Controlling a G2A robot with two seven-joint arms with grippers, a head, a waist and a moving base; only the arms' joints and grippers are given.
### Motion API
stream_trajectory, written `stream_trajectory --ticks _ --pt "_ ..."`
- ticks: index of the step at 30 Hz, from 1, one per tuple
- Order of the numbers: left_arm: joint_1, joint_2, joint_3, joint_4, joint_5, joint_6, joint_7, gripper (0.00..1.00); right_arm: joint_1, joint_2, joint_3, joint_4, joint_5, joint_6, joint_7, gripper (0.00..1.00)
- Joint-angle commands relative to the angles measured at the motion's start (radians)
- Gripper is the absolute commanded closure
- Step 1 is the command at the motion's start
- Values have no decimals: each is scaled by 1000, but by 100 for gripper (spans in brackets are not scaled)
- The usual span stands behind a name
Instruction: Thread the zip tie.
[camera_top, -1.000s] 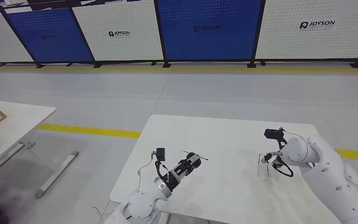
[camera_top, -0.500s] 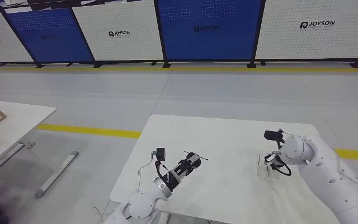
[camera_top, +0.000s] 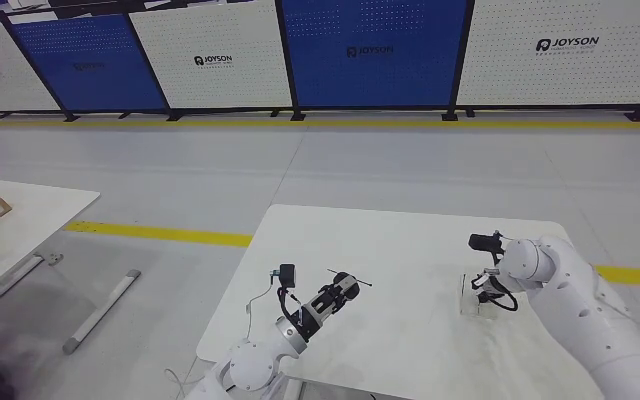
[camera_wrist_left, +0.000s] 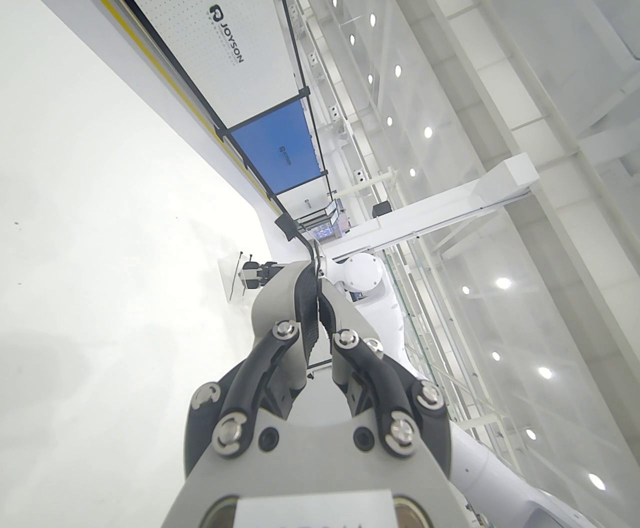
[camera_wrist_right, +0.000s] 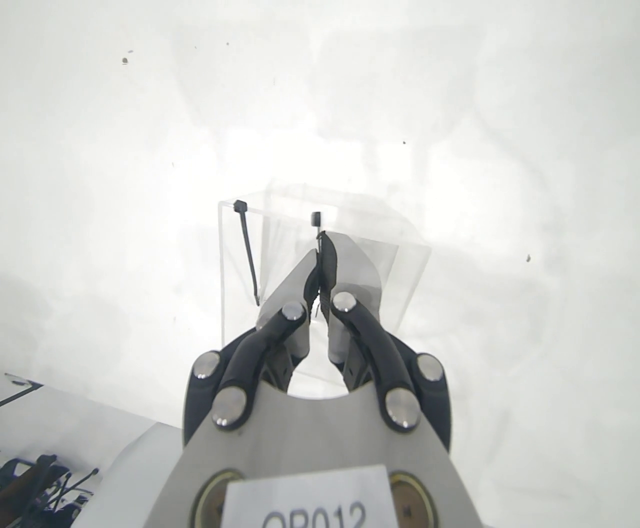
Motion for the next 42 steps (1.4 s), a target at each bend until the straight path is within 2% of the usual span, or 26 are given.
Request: stream_trajectory --ticks 1,8,13,17,20,40,42 --pt "0 0 0 0 0 0 0 100 3 -3 -1 6 0 -8 0 100" --pt "0 0 0 0 0 0 0 100 0 0 10 -26 -31 -2 0 100" --pt "0 0 0 0 0 0 0 100 -24 26 66 -102 -61 43 -13 100" --pt "0 0 0 0 0 0 0 100 -84 68 152 -234 -93 69 -17 100" --pt "0 0 0 0 0 0 0 100 -166 104 232 -371 -119 102 -7 100" --pt "0 0 0 0 0 0 0 100 -166 104 232 -371 -119 102 -7 100" --pt "0 0 0 0 0 0 0 100 -183 105 243 -375 -119 106 -56 100"
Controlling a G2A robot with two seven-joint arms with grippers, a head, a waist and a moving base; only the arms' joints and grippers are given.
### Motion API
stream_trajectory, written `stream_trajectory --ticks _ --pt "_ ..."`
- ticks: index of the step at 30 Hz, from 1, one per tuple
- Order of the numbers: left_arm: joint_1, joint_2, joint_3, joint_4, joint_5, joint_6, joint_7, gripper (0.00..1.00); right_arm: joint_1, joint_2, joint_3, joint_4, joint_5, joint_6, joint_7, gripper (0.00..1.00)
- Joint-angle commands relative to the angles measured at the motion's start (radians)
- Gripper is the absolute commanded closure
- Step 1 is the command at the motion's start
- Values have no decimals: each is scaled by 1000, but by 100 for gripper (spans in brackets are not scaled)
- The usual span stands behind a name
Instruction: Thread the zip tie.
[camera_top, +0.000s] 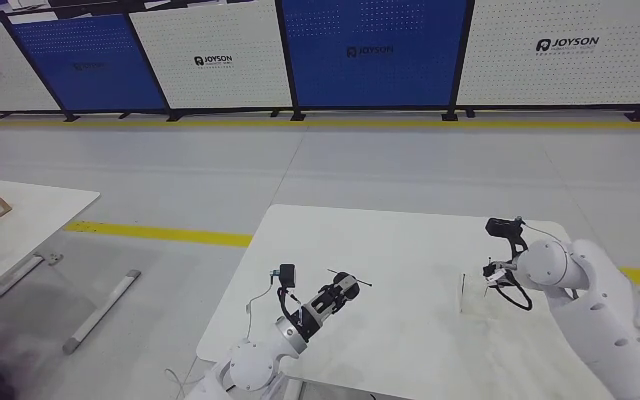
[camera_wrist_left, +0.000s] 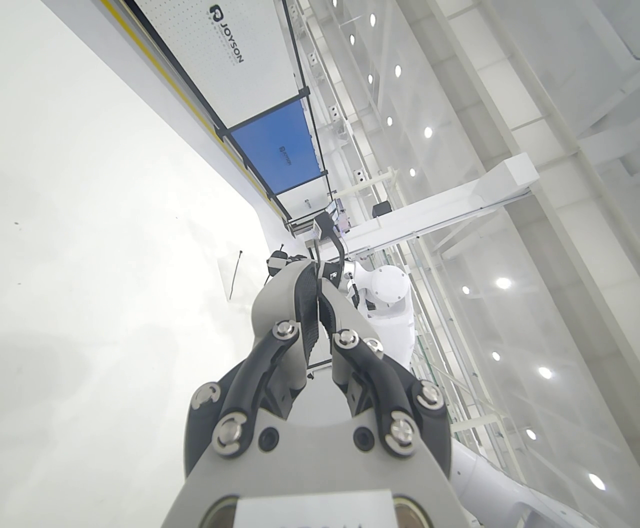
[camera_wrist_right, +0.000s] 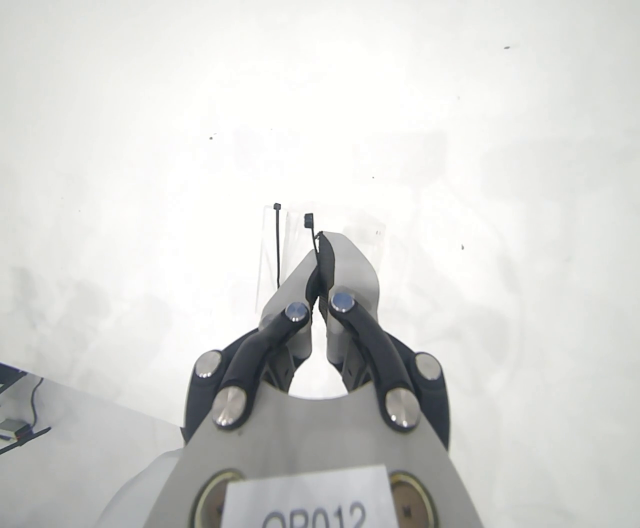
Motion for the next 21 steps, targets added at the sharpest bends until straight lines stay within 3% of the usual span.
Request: stream_trajectory --ticks 1,6,10,13,21 --pt "0 0 0 0 0 0 0 100 -18 3 23 -12 5 18 -63 100" --pt "0 0 0 0 0 0 0 100 -121 18 88 -172 17 97 -130 100" --pt "0 0 0 0 0 0 0 100 -250 27 164 -312 -9 97 -157 100" --pt "0 0 0 0 0 0 0 100 -338 22 225 -367 -19 97 -177 100" --pt "0 0 0 0 0 0 0 100 -338 22 225 -367 -19 97 -177 100"
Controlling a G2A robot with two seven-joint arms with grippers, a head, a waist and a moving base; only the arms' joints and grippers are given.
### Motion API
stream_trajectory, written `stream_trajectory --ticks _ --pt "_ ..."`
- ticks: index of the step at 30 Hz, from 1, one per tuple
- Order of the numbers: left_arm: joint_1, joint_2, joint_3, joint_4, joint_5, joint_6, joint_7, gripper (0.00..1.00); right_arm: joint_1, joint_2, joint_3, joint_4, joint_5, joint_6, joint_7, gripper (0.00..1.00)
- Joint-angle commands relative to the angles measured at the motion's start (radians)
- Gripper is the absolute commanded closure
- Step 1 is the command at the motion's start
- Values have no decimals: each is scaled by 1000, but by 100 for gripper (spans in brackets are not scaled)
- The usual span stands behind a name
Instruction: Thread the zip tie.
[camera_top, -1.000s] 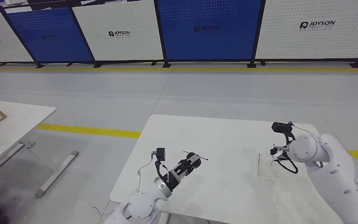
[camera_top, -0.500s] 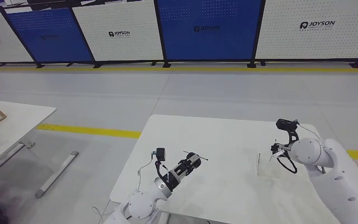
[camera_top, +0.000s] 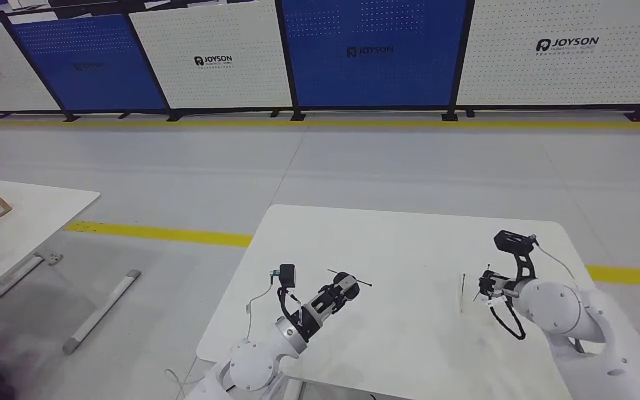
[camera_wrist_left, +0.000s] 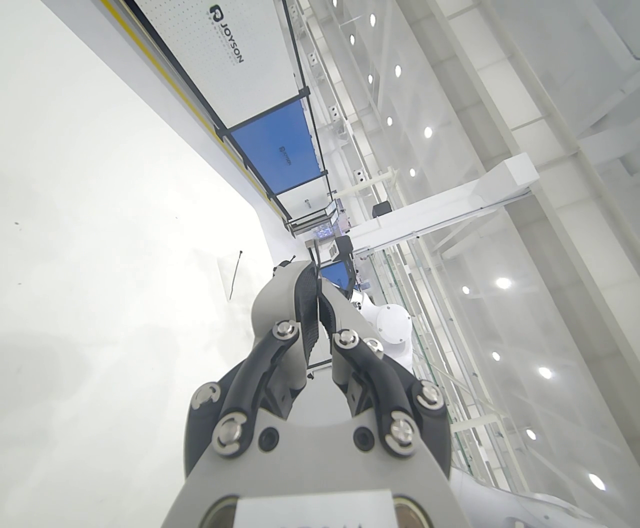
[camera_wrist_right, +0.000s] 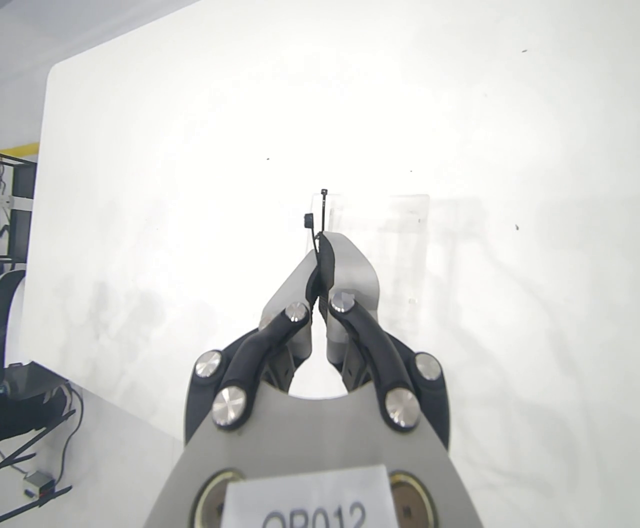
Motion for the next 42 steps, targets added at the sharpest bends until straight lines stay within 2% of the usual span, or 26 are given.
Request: stream_trajectory --ticks 1,6,8,11,13,18,19,32,34,37,39,40,42 --pt "0 0 0 0 0 0 0 100 0 0 0 0 0 0 0 100" --pt "0 0 0 0 0 0 0 100 0 0 0 0 0 0 0 100" --pt "0 0 0 0 0 0 0 100 -16 -3 23 24 7 0 -63 100" --pt "0 0 0 0 0 0 0 100 -57 -13 64 17 70 0 -135 100" --pt "0 0 0 0 0 0 0 100 -107 -20 92 -25 108 0 -176 100" --pt "0 0 0 0 0 0 0 100 -257 -39 132 -149 76 0 -251 100" --pt "0 0 0 0 0 0 0 100 -278 -46 138 -164 99 0 -255 100" --pt "0 0 0 0 0 0 0 100 -278 -46 138 -164 99 0 -255 100" --pt "-13 -1 12 -11 1 10 -19 100 -278 -46 138 -164 99 0 -255 100" --pt "-31 0 35 -36 89 13 -50 100 -278 -46 138 -164 99 0 -255 100" --pt "-38 0 61 -46 123 32 -81 100 -278 -46 138 -164 99 0 -255 100" --pt "-47 -1 79 -45 148 43 -95 100 -278 -46 138 -164 99 0 -255 100" --pt "-64 -3 104 -27 221 47 -86 100 -278 -46 138 -164 99 0 -255 100"
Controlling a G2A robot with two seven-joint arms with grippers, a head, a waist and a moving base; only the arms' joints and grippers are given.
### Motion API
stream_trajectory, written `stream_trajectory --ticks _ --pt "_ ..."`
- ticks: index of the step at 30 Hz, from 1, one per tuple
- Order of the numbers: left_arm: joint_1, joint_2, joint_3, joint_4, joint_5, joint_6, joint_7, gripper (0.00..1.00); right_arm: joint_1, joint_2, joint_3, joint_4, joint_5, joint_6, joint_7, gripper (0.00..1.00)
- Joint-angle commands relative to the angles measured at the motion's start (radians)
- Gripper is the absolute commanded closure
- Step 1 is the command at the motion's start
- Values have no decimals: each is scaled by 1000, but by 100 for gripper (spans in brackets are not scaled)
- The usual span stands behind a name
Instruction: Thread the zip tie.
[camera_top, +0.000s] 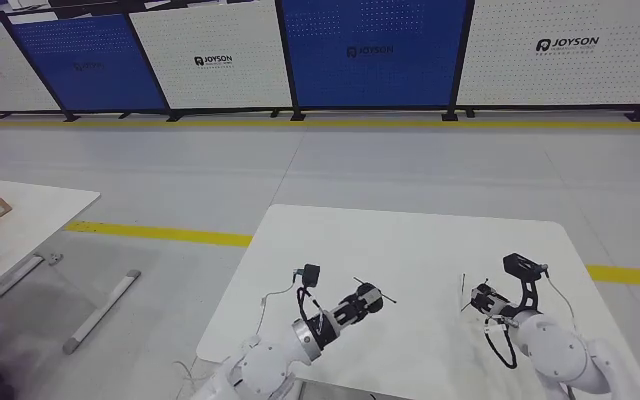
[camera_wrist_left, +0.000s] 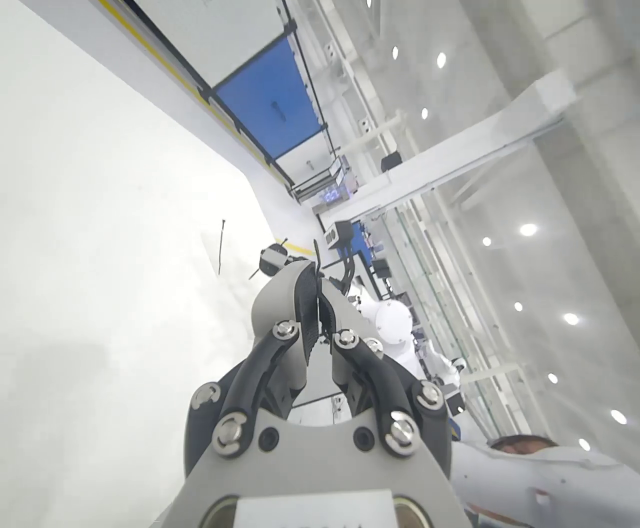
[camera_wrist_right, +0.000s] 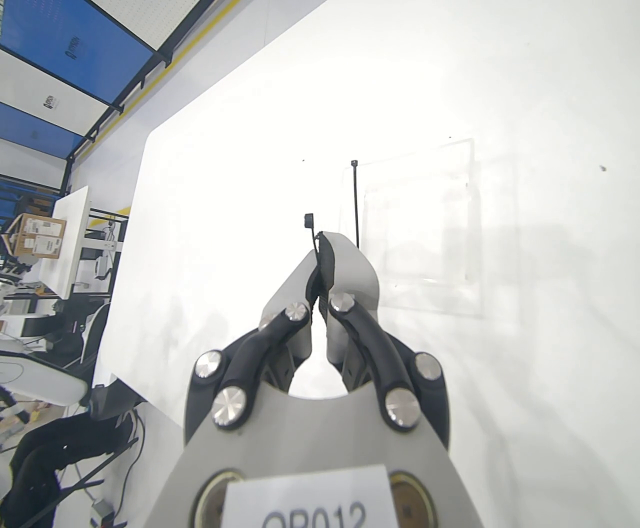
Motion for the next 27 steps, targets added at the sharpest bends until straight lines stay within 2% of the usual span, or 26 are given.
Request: stream_trajectory --ticks 1,3,6,8,16,19,21,22,23,24,27 --pt "-16 -5 36 29 72 -1 30 100 0 0 0 0 0 0 0 100" --pt "-32 -12 68 60 59 0 48 100 0 0 0 0 0 0 0 100" --pt "-74 -22 103 141 124 -11 102 100 0 0 0 0 0 0 0 100" --pt "-86 -31 120 169 2 7 86 100 0 0 0 0 0 0 0 100" --pt "-86 -31 120 169 2 7 86 100 0 0 0 0 0 0 0 100" --pt "-93 -39 116 176 -32 36 163 100 0 0 0 0 0 0 0 100" --pt "-102 -45 123 184 -22 49 221 100 0 0 0 0 0 0 0 100" --pt "-111 -50 127 194 6 58 287 100 0 0 0 0 0 0 0 100" --pt "-113 -52 132 199 25 61 311 100 0 0 0 0 0 0 0 100" --pt "-116 -55 145 204 36 60 320 100 0 0 0 0 0 0 0 100" --pt "-118 -56 148 206 37 60 320 100 0 0 0 0 0 0 0 100"
